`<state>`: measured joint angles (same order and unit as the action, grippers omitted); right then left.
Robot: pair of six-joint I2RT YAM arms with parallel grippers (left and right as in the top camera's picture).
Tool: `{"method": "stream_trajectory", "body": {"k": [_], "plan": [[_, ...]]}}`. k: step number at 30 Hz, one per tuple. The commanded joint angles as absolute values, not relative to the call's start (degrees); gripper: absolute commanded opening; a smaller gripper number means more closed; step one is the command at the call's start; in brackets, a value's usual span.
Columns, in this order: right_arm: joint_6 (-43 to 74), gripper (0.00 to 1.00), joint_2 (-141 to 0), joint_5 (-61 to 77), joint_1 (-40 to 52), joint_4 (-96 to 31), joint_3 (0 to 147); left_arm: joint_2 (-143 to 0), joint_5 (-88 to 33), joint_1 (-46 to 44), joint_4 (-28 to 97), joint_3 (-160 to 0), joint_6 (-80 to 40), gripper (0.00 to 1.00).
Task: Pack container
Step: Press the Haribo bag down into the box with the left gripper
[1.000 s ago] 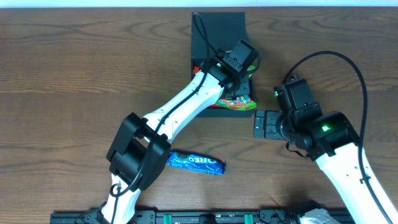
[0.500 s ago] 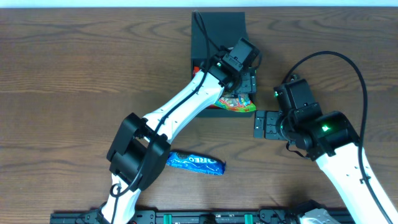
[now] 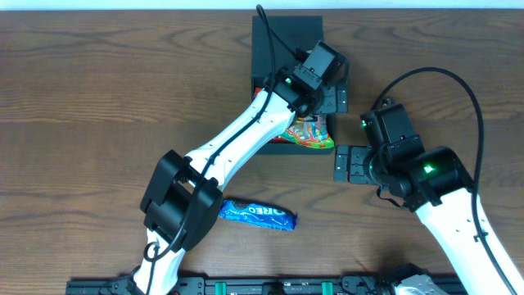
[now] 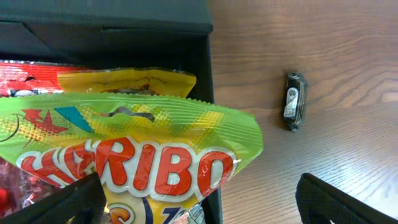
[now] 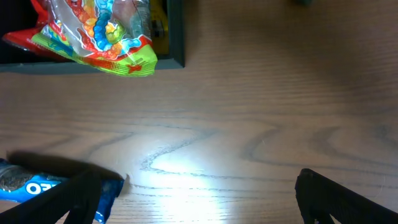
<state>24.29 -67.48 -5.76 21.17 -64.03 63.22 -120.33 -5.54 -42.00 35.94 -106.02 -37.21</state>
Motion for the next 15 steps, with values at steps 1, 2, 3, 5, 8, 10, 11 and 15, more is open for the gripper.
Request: {"method": "stream_trajectory", "body": {"k": [1, 2, 3, 5, 8, 10, 11, 15], "plan": [[23.46, 0.99, -67.02, -5.78, 20.99, -64.14, 63.02, -120.6, -4.58, -41.47, 36.01, -108.44, -35.94, 0.97], [23.49, 0.99, -67.02, -5.78, 20.99, -64.12, 63.02, -120.6, -4.73, -41.47, 36.32, -109.03, -35.92, 0.97], [23.49, 0.99, -67.02, -5.78, 20.99, -64.1, 63.02, -120.6, -4.73, -41.5, 36.58, -109.27, -35.97, 0.96], [23.49, 0.99, -67.02, -5.76, 20.99, -64.1, 63.02, -120.62, -4.71, -41.5, 37.08, -109.3, -35.97, 0.96], [23.49, 0.99, -67.02, -5.76, 20.99, -64.07, 63.02, -120.64, -3.14, -41.5, 37.36, -108.77, -35.94, 0.96], [23.49, 0.99, -67.02, -5.78, 20.99, -64.07, 63.02, -120.68, -1.41, -41.5, 37.01, -108.36, -35.97, 0.96], [23.49, 0.99, -67.02, -5.76, 20.99, -64.07, 63.02, -120.84, -0.93, -41.52, 36.77, -108.2, -35.92, 0.96], [23.49, 0.99, -67.02, -5.78, 20.99, -64.05, 63.02, -123.42, -1.1, -41.54, 36.1, -108.16, -35.97, 0.96]]}}
